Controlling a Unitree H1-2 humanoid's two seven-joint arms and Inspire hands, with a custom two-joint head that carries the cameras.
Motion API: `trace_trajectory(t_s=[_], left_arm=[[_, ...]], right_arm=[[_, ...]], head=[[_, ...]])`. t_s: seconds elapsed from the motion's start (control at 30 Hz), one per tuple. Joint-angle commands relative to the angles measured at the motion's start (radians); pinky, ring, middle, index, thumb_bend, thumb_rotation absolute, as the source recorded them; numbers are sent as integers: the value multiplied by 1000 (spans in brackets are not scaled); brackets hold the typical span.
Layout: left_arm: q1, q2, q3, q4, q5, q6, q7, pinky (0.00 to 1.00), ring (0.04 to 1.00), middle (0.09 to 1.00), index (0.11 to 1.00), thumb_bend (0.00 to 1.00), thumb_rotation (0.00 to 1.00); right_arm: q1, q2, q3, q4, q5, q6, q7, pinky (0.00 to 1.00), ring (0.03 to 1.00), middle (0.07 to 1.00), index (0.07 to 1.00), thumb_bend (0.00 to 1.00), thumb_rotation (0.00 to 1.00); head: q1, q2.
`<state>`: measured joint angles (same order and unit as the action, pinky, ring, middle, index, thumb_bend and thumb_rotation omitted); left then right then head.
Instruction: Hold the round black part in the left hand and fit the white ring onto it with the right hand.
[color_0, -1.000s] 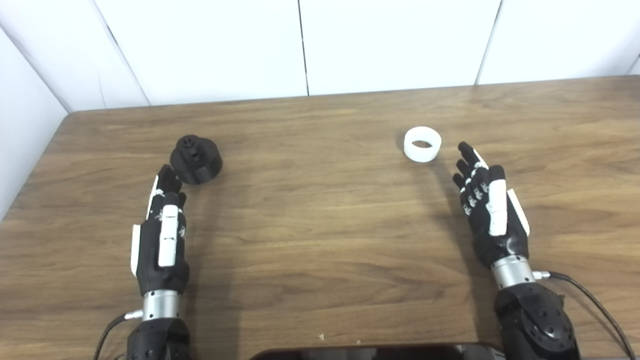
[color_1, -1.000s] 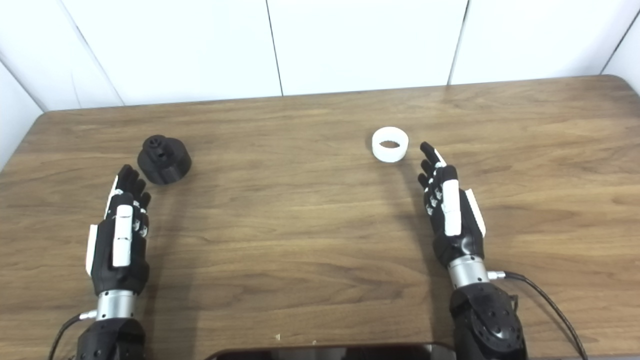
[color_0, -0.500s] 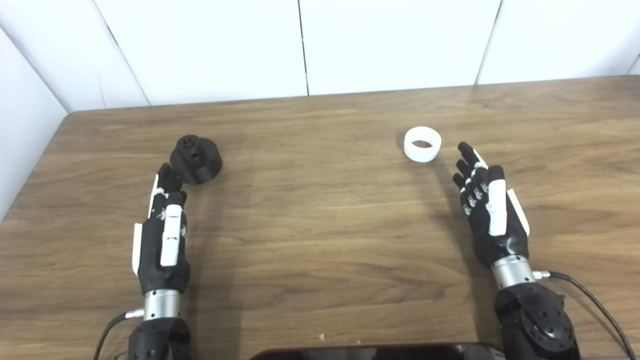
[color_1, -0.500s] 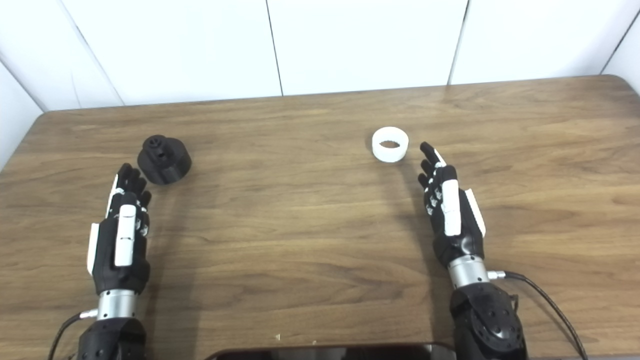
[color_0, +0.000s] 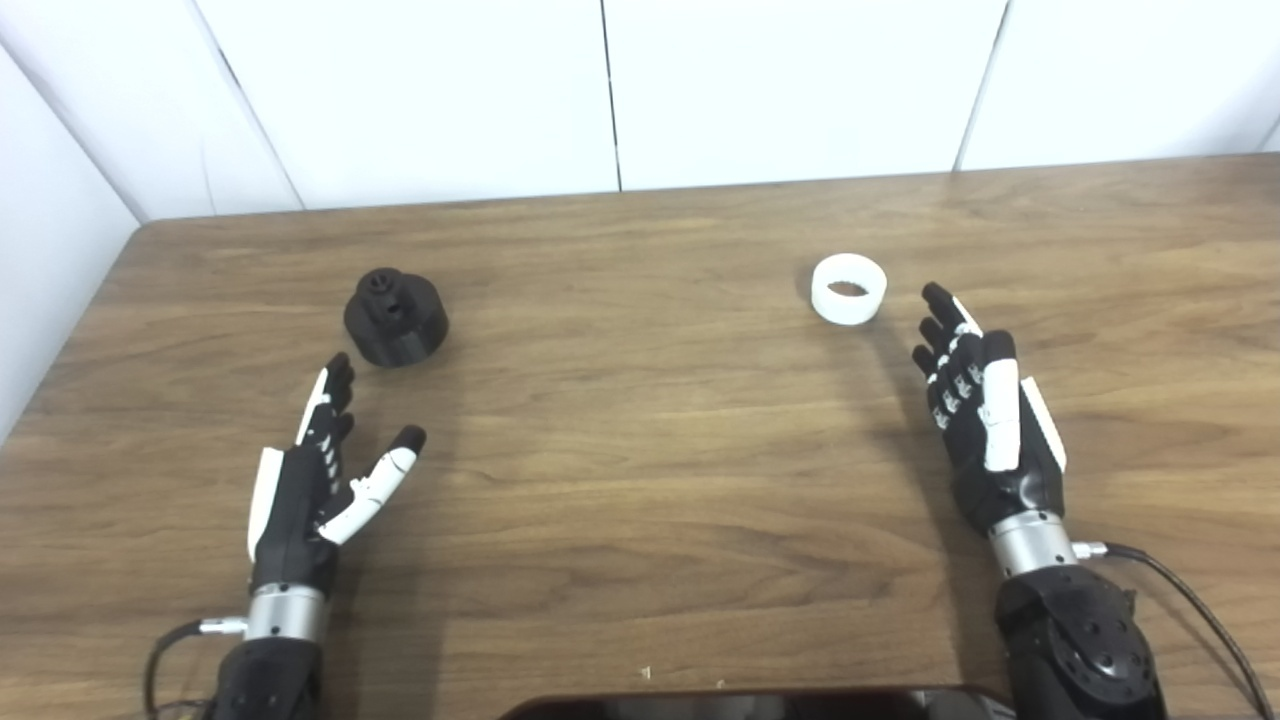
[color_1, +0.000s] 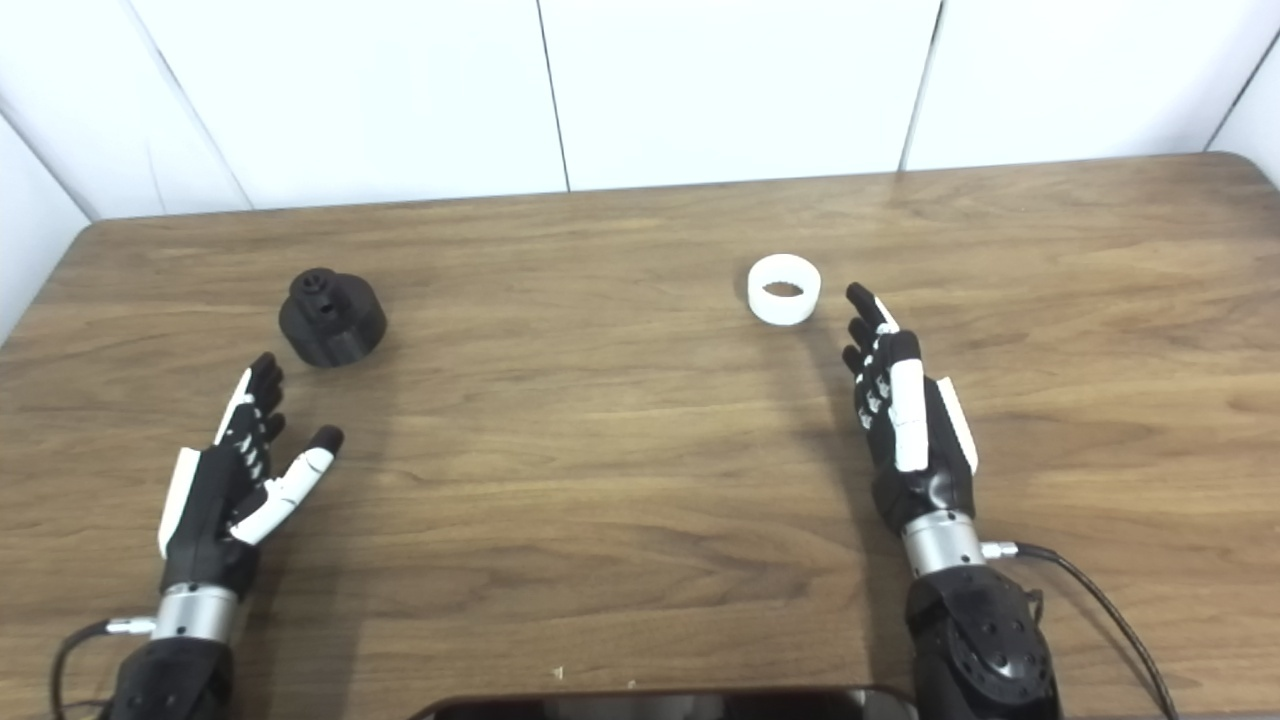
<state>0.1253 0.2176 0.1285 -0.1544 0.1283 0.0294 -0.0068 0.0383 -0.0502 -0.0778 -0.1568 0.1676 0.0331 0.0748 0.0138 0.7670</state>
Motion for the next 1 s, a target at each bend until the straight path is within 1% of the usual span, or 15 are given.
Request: trace_trajectory(t_s=[0.0,0.03,0.07,0.13,0.2,0.33,0.47,0.63,0.77,0.9,0.97], left_arm=[[-56,42,-1,-64,90,21,21,921,982,996,968,861,368],[-63,50,-2,-69,117,29,25,954,991,997,959,864,326],[-71,58,-1,-69,135,28,28,970,996,995,953,869,306],[-81,71,-2,-68,171,25,34,984,999,990,942,875,293],[-90,88,-7,-67,225,33,37,989,1000,989,937,881,303],[-111,115,-11,-64,292,59,26,974,1000,988,936,903,301],[-140,151,-26,-29,345,44,23,941,1000,986,942,912,298],[-191,199,-43,26,369,36,8,926,1000,989,945,945,297],[-234,237,-58,60,375,40,-10,935,1000,981,945,946,305],[-269,264,-69,100,387,23,-2,930,1000,965,926,950,330],[-289,277,-73,134,390,7,6,927,1000,959,921,942,320]], right_arm=[[21,-5,4,39,0,-40,13,1000,1000,1000,922,642,1000],[22,-5,4,41,0,-44,13,1000,1000,1000,925,637,1000],[22,-4,5,43,-1,-46,12,1000,1000,1000,928,633,1000],[22,-3,7,47,-2,-51,12,1000,1000,999,930,630,1000],[23,0,7,52,0,-55,10,1000,1000,995,930,626,1000],[24,-1,10,58,6,-53,14,1000,1000,1000,936,636,1000],[23,4,11,69,4,-61,10,1000,1000,1000,937,638,1000],[23,9,14,80,1,-73,7,1000,1000,998,934,633,1000],[26,12,18,82,-1,-78,4,1000,1000,993,930,627,1000],[27,12,22,86,4,-78,6,1000,1000,999,938,631,1000],[26,12,21,91,10,-79,8,1000,1000,1000,943,643,1000]], head=[[3,-2],[3,-2],[3,-4],[4,-5],[8,-8],[12,-12],[17,-18],[19,-25],[19,-29],[20,-36],[23,-39]])
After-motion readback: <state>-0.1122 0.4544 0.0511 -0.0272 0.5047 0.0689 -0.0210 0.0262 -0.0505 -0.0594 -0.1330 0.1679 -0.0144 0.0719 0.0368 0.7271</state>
